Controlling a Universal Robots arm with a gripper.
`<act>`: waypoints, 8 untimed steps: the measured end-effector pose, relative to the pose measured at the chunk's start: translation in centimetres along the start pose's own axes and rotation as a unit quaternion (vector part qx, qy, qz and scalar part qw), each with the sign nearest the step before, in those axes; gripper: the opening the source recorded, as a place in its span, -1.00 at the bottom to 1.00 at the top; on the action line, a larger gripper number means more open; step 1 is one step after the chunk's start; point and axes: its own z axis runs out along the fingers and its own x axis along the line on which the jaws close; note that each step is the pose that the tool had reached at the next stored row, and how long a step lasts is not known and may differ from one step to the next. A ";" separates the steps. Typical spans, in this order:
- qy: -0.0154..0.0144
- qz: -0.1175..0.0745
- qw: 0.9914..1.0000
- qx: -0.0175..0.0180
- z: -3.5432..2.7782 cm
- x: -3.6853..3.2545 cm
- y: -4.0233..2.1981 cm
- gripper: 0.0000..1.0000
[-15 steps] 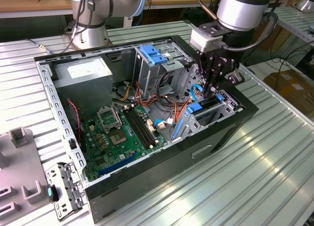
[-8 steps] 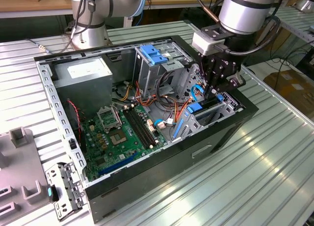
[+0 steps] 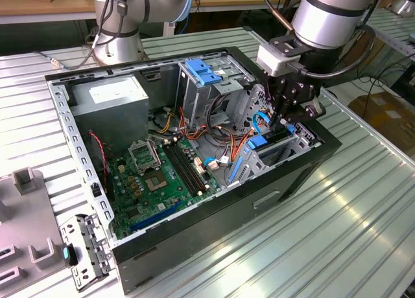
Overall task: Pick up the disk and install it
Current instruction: 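Insert the second disk wire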
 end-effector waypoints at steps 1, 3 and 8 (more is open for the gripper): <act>-0.005 0.000 1.000 0.000 0.01 0.14 -0.01 -0.68; -0.012 0.001 1.000 0.000 0.13 0.64 -0.07 -0.68; -0.013 0.001 1.000 -0.001 0.56 0.68 -0.04 -0.68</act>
